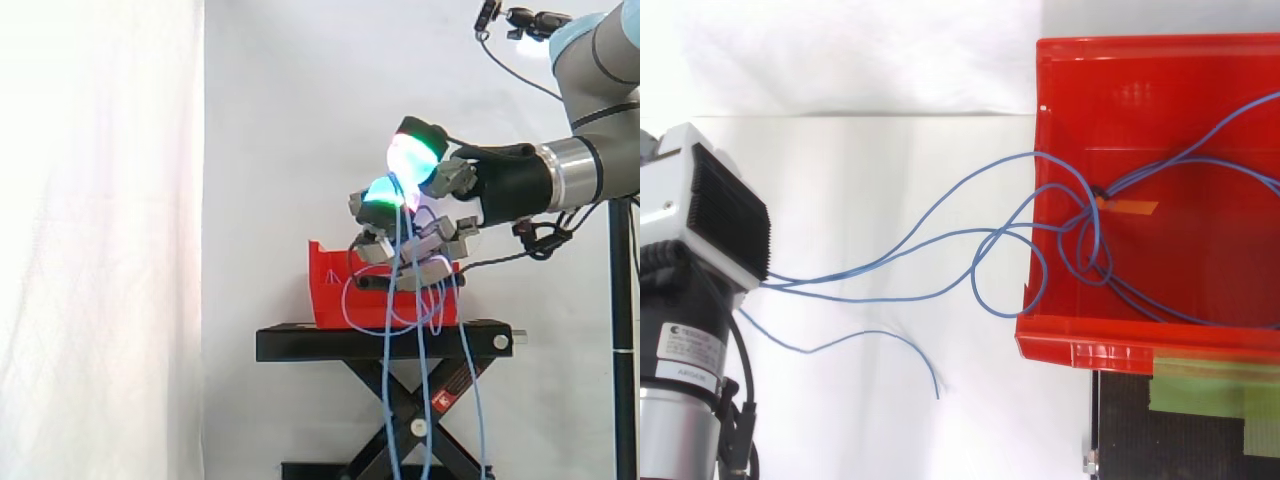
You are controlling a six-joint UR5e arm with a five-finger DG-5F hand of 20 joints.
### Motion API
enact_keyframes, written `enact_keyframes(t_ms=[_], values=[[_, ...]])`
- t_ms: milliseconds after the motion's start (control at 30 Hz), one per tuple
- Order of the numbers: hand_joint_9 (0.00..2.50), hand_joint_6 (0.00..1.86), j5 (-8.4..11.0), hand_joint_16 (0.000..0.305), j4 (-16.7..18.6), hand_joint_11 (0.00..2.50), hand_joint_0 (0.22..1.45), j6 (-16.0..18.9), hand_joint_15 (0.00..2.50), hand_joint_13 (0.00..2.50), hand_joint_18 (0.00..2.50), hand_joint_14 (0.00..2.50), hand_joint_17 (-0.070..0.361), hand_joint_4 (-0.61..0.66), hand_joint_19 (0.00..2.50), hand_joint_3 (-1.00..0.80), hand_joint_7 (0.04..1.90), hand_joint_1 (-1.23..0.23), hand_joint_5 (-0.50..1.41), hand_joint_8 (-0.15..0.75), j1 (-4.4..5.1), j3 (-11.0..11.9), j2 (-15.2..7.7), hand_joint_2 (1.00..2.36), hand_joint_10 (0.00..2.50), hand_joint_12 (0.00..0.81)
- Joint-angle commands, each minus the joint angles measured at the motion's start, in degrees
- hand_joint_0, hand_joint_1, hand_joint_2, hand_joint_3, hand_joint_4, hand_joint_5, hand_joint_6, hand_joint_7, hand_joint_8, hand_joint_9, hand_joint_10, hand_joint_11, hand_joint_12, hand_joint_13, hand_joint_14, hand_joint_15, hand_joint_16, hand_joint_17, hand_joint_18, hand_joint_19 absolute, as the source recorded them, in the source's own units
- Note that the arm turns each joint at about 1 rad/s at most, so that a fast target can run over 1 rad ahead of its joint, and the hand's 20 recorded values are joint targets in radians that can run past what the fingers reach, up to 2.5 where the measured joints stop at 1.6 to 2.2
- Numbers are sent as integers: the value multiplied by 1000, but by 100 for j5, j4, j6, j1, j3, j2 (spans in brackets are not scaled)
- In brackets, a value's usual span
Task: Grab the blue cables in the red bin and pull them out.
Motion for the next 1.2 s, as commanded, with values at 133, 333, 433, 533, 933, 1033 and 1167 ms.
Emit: enact_keyframes(t_ms=[133, 333, 433, 533, 933, 1033, 1167], values=[[880, 359, -6, 56, 9, 804, 673, -10, 1185, 1064, 1043, 1608, 125, 54, 1199, -1000, 645, -716, 716, 285, -3, 1, -2, 1000, 20, 349], [871, 381, -6, 58, 27, 804, 654, -10, 1165, 1065, 1037, 1583, 131, 75, 1184, -1000, 617, -681, 685, 290, -12, 1, -2, 1000, 19, 358], [869, 373, -6, 59, 44, 806, 647, -10, 1152, 1066, 1034, 1585, 132, 88, 1180, -1000, 624, -662, 699, 292, -12, 1, -2, 1000, 19, 367], [870, 352, -6, 59, 62, 800, 639, -10, 1145, 1064, 1035, 1593, 134, 86, 1179, -1000, 640, -639, 738, 297, -12, -8, -2, 1000, 19, 367], [967, 180, -6, 59, 62, 819, 645, -10, 1191, 1110, 1041, 1511, 132, 56, 1179, -1000, 798, -665, 959, 292, -12, -8, 7, 1000, 20, 354], [977, 169, -6, 56, 53, 828, 668, -10, 1244, 1124, 1038, 1462, 125, 46, 1186, -1000, 820, -710, 981, 281, -12, -8, -2, 1000, 21, 344], [978, 151, -6, 53, 53, 827, 700, -10, 1272, 1123, 1021, 1420, 119, 32, 1199, -1000, 844, -755, 992, 273, -12, -8, -2, 1000, 22, 328]])
